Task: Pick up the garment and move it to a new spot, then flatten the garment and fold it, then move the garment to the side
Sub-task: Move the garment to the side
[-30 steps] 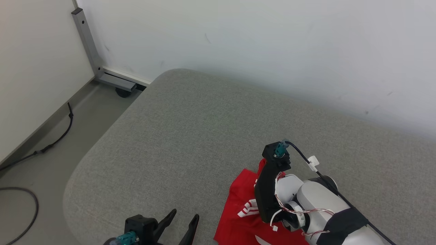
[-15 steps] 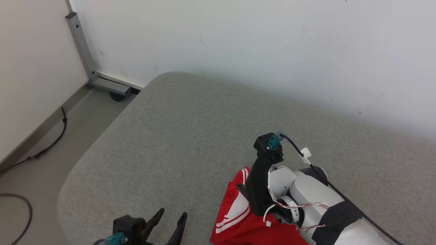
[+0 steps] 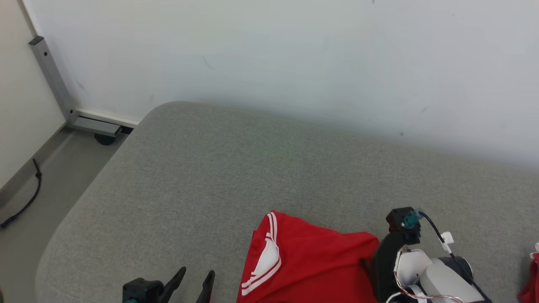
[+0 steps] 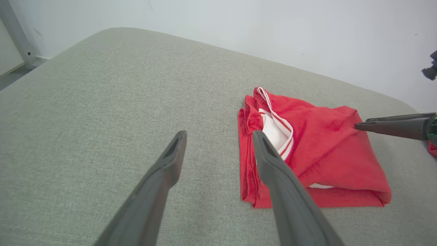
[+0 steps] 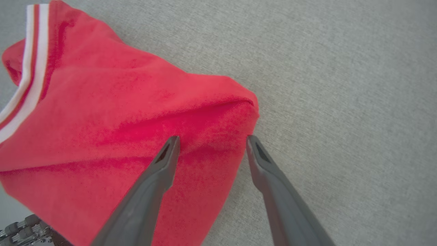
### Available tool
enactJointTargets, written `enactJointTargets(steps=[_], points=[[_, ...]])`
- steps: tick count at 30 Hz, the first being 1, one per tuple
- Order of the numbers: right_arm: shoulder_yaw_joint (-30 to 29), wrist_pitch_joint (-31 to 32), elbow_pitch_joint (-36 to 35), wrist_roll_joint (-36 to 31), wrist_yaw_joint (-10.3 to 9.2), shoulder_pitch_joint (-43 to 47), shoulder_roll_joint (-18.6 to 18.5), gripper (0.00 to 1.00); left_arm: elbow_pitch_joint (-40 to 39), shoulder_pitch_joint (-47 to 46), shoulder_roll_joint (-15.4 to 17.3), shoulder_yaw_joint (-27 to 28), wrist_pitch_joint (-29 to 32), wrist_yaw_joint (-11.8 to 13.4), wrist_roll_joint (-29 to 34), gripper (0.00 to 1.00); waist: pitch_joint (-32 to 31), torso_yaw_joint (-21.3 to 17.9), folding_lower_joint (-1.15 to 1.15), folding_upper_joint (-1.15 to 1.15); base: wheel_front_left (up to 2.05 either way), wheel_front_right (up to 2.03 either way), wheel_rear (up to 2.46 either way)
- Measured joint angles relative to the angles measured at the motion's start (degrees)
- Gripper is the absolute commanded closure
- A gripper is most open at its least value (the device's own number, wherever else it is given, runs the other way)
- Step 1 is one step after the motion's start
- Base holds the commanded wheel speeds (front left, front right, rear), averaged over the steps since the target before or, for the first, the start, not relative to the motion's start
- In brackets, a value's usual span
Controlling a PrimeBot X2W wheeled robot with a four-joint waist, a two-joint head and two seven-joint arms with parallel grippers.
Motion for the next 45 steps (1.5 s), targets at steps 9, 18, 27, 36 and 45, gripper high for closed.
enactJointTargets(steps=[9,18,27,36,45], points=[[-6.58,-1.62,-3.49,-2.88,0.00,7.97,1.03,0.00,-1.48,0.58,0.14,-0.21,-0.15,0.22,0.00,0.00,-0.34,-4.03,0.00,0.00,0.00,0.00,0.00],[-11.03,-1.62,-6.08,-5.80,0.00,10.23,3.66,0.00,-1.87,0.31,0.04,-0.98,0.63,0.12,0.01,0.00,0.87,-4.90,0.00,0.00,0.00,0.00,0.00],[-11.89,0.10,-7.76,-8.17,0.00,10.20,5.47,0.00,-1.91,-0.42,-0.03,-1.19,1.29,0.11,0.01,0.00,1.48,-4.21,0.00,0.00,0.00,0.00,0.00],[-14.39,2.47,-7.25,-8.58,0.00,11.24,6.65,0.00,-2.24,-0.91,-0.10,-1.40,1.36,-0.31,0.02,0.00,2.63,-3.22,0.00,0.00,0.00,0.00,0.00],[-15.44,3.99,-7.34,-8.82,0.00,10.51,6.89,0.21,-2.22,-2.05,-0.36,-1.37,1.55,-0.31,0.01,0.00,4.20,-2.77,0.00,0.00,0.00,0.00,0.00]])
